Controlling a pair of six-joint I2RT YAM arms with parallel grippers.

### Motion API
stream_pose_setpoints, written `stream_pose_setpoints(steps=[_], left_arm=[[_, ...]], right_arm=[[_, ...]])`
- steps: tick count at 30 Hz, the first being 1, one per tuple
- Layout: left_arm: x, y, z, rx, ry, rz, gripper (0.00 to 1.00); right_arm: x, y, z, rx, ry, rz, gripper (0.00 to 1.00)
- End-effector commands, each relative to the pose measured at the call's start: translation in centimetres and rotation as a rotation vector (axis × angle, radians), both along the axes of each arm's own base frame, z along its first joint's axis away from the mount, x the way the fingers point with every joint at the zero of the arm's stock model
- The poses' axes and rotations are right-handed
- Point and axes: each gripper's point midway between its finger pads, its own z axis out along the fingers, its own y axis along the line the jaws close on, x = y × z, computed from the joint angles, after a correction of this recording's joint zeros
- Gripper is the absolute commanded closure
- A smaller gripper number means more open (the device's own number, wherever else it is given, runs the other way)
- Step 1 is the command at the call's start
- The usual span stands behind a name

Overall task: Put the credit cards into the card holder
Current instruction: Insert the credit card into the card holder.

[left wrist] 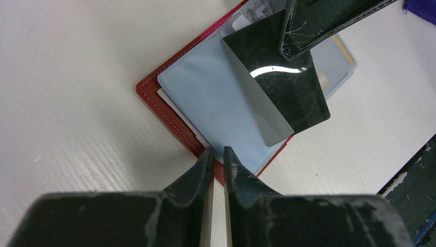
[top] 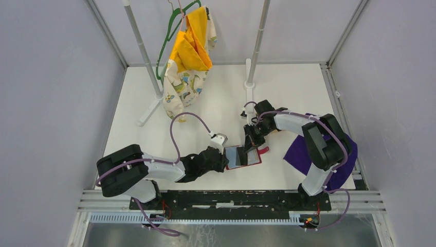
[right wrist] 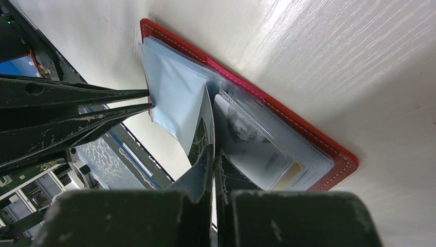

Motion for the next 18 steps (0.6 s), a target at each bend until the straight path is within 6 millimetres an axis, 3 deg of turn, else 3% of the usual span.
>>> stream_pose_setpoints(steps=[1,12,18], left_arm=[[1.3,-1.3,2.0,-0.024,-0.079,-0.016,0.82],[1.4,-1.7,2.0,-0.016,-0.079,-0.026,0.82],[0.9,-2.1,3.7,-0.062,-0.073,-0.047,0.81]], right_arm=[[-0.3,-0.8,-1.1,-0.080,-0.011,0.018,1.00],[0.3,1.3,-0.9,-0.014,-0.002,0.104,0.99],[0.9,1.9,-0.8,0.009,-0.014,0.136,0.89]])
